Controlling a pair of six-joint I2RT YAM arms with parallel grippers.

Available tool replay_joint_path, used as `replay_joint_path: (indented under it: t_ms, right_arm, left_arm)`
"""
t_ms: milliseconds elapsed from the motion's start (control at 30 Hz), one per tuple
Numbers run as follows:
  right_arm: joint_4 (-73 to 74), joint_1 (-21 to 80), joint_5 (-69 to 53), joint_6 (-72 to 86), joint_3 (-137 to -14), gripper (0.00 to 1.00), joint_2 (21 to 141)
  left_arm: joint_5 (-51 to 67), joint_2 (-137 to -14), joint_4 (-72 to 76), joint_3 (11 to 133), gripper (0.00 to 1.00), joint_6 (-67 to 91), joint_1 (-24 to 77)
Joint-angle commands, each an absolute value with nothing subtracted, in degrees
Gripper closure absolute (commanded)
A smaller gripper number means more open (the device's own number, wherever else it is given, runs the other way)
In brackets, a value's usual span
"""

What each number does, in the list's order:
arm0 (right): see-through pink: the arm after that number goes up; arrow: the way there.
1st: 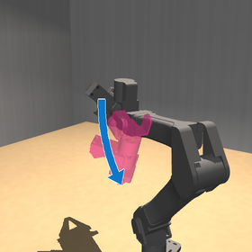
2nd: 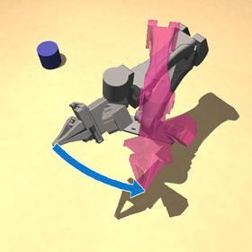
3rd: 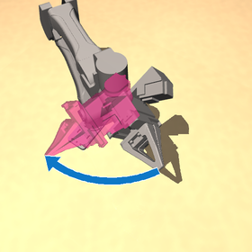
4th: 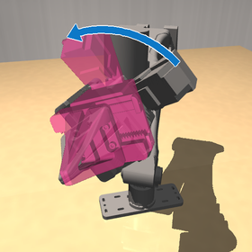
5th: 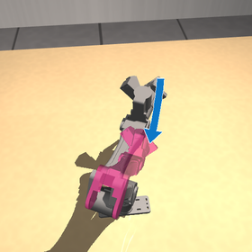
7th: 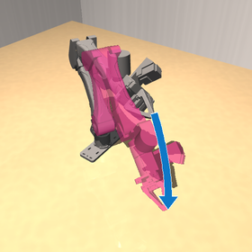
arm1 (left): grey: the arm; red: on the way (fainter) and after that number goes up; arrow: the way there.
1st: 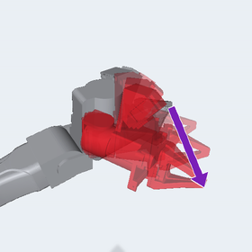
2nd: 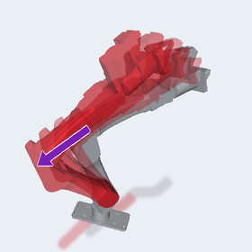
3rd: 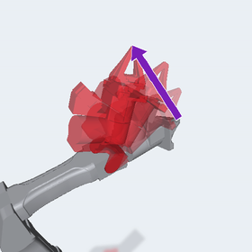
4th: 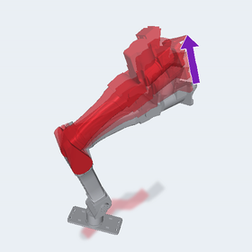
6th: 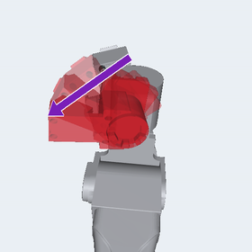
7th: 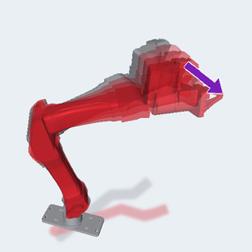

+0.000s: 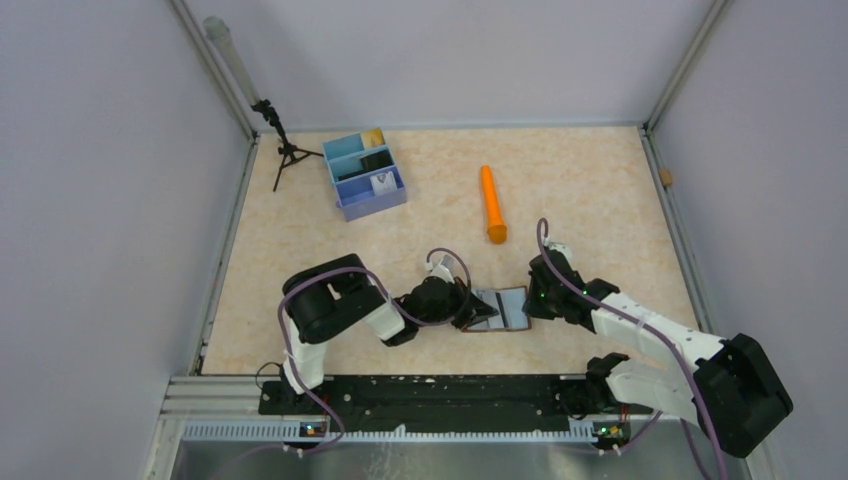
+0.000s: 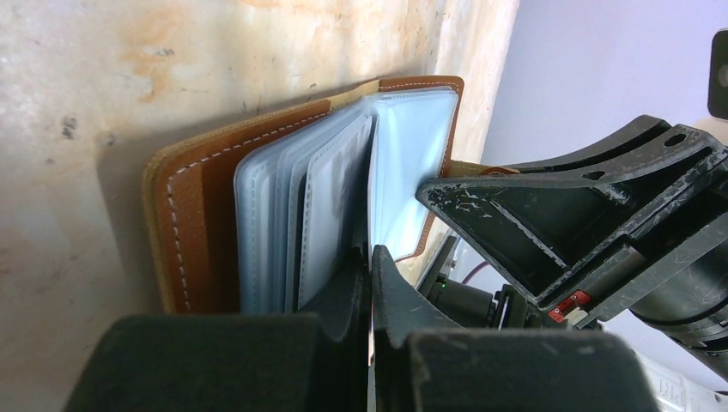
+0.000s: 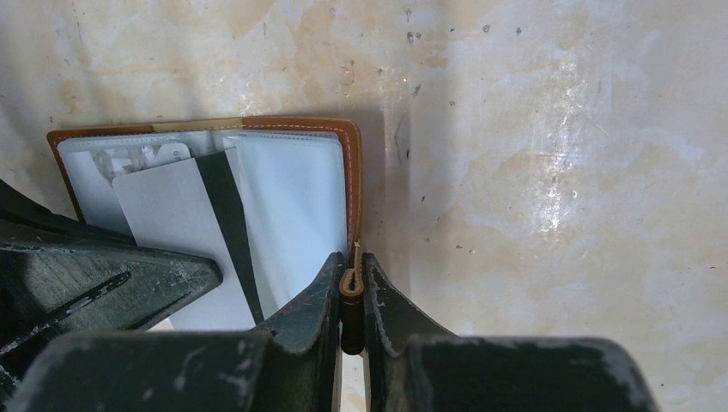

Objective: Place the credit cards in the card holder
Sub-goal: Insert the credit card into the card holder.

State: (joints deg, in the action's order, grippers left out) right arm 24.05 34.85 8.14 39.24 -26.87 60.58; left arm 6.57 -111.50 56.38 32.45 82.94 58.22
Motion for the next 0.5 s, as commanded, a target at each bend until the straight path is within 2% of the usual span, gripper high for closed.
replay_joint_path:
  t_ms: [0,467]
  right_arm:
    - [25.72,35.33,11.03,39.13,-27.63,1.0,60.83]
    - [24.89,35.33,9.64,38.85,-27.76,1.0,61.05]
  left_arm:
    - [7.35,-111.22,53.01,31.76,1.0,82.3,58.36]
    - [12.63,-113.43,54.7,36.06,1.0,79.21,57.84]
